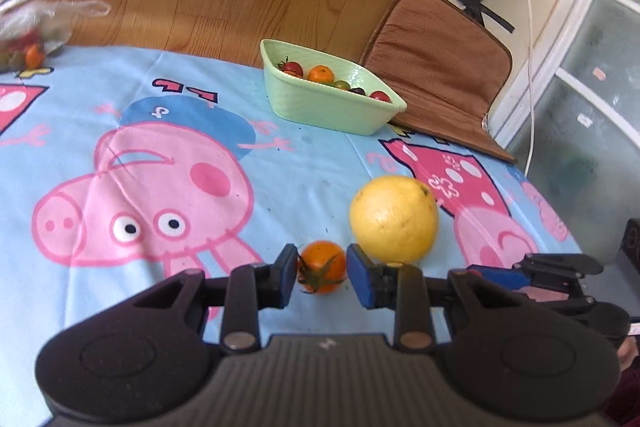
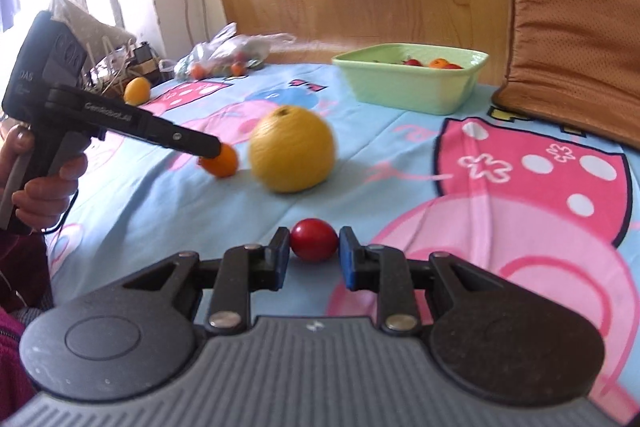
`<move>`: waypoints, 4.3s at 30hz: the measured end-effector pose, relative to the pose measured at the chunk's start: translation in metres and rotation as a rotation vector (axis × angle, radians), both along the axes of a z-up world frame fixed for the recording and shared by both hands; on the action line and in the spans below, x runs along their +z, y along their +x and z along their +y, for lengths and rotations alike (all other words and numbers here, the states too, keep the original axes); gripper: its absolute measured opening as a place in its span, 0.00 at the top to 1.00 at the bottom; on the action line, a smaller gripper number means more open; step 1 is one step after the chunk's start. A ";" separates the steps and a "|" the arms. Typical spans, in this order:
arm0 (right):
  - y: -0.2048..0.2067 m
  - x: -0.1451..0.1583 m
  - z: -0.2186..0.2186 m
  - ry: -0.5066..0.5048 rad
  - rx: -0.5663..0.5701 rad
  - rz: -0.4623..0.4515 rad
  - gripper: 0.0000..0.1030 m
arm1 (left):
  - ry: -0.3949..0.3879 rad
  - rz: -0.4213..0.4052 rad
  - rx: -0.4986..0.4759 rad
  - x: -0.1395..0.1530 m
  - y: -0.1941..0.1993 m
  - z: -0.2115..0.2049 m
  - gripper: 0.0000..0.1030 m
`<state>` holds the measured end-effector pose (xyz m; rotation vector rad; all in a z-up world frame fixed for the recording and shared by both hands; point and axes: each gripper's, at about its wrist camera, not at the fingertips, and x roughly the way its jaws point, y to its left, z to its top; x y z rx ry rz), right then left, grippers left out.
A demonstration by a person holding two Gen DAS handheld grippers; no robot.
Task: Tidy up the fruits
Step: 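Move the left tool to the orange tomato while the right tool approaches a red tomato, then grasp the orange tomato with the left tool while the right tool grasps the red tomato, then carry both tomatoes over the green basket and open both tools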
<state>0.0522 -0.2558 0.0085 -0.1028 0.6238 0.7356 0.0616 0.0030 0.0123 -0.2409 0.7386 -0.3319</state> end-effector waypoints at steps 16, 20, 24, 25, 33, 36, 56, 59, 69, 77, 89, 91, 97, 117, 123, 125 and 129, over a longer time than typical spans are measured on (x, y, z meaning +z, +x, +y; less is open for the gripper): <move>-0.021 -0.007 0.018 -0.111 -0.073 -0.114 0.69 | 0.209 -0.093 0.007 -0.012 -0.028 -0.040 0.71; -0.027 -0.007 0.017 -0.095 -0.092 -0.107 0.71 | 0.195 -0.098 -0.017 -0.011 -0.042 -0.047 0.71; -0.037 -0.007 0.017 -0.096 -0.095 -0.111 0.70 | 0.224 -0.112 -0.055 -0.013 -0.054 -0.061 0.71; -0.040 -0.008 0.017 -0.098 -0.096 -0.117 0.70 | 0.244 -0.119 -0.053 -0.014 -0.056 -0.064 0.70; -0.043 -0.009 0.018 -0.107 -0.123 -0.123 0.61 | 0.303 -0.133 -0.003 -0.018 -0.060 -0.070 0.62; -0.045 -0.009 0.019 -0.115 -0.129 -0.128 0.52 | 0.306 -0.132 0.010 -0.018 -0.061 -0.069 0.61; -0.046 -0.010 0.019 -0.113 -0.148 -0.130 0.51 | 0.339 -0.164 0.046 -0.023 -0.063 -0.068 0.46; -0.046 -0.010 0.019 -0.113 -0.148 -0.130 0.51 | 0.341 -0.170 0.048 -0.024 -0.064 -0.068 0.45; -0.046 -0.009 0.019 -0.114 -0.147 -0.131 0.51 | 0.338 -0.178 0.049 -0.025 -0.065 -0.066 0.44; -0.047 -0.009 0.019 -0.113 -0.146 -0.133 0.50 | 0.317 -0.202 0.019 -0.026 -0.067 -0.064 0.44; -0.051 -0.011 0.024 -0.134 -0.135 -0.160 0.62 | 0.363 -0.235 -0.042 -0.026 -0.069 -0.083 0.71; -0.051 -0.011 0.025 -0.133 -0.132 -0.165 0.72 | 0.381 -0.246 -0.046 -0.027 -0.071 -0.086 0.71; -0.050 -0.010 0.026 -0.123 -0.144 -0.155 0.72 | 0.359 -0.248 -0.048 -0.027 -0.072 -0.083 0.71; -0.035 0.001 0.003 0.021 -0.226 -0.091 0.72 | 0.250 -0.295 -0.032 0.005 -0.068 -0.060 0.71; 0.004 0.025 -0.006 0.036 -0.286 -0.154 0.72 | 0.200 -0.296 0.021 0.038 -0.010 -0.038 0.71; 0.027 0.031 -0.004 0.044 -0.285 -0.178 0.72 | 0.202 -0.300 0.029 0.044 0.017 -0.036 0.71; 0.087 0.040 0.005 0.074 -0.276 -0.185 0.72 | 0.207 -0.279 0.031 0.048 0.082 -0.040 0.71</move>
